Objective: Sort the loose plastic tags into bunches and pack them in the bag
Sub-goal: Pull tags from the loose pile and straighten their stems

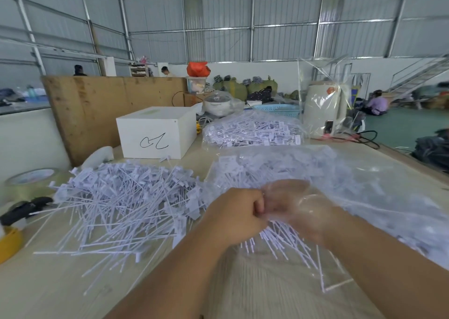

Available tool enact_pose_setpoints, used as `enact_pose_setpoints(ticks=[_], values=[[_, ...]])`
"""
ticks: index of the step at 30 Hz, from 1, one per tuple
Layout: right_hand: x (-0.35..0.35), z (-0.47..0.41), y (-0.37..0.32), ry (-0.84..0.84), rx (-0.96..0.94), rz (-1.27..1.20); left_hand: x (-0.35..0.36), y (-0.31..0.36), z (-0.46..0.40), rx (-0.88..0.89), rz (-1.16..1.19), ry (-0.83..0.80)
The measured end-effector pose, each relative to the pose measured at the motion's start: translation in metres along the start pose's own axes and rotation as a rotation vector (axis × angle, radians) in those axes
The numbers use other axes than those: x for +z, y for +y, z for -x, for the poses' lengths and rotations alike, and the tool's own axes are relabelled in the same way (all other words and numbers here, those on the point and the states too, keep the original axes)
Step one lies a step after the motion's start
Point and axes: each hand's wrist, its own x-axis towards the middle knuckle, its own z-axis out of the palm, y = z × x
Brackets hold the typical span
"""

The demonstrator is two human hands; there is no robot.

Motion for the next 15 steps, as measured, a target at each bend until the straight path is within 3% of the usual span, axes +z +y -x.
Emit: enact_pose_setpoints(ticks=[7, 11, 15], values=[[0.001, 0.009, 0.017, -0.11, -0.111, 0.775, -0.002, 0.003, -0.003, 0.005, 0.197, 0.16], [0.03, -0.006, 0.02, -0.101, -0.228, 0.916, -0.004, 0.014, 0.001, 0.078, 0.287, 0.213], [0.039, -0.02, 0.012, -0.173, -0.239, 0.834, -0.011, 0.024, 0.006, 0.1, 0.441, 0.247]])
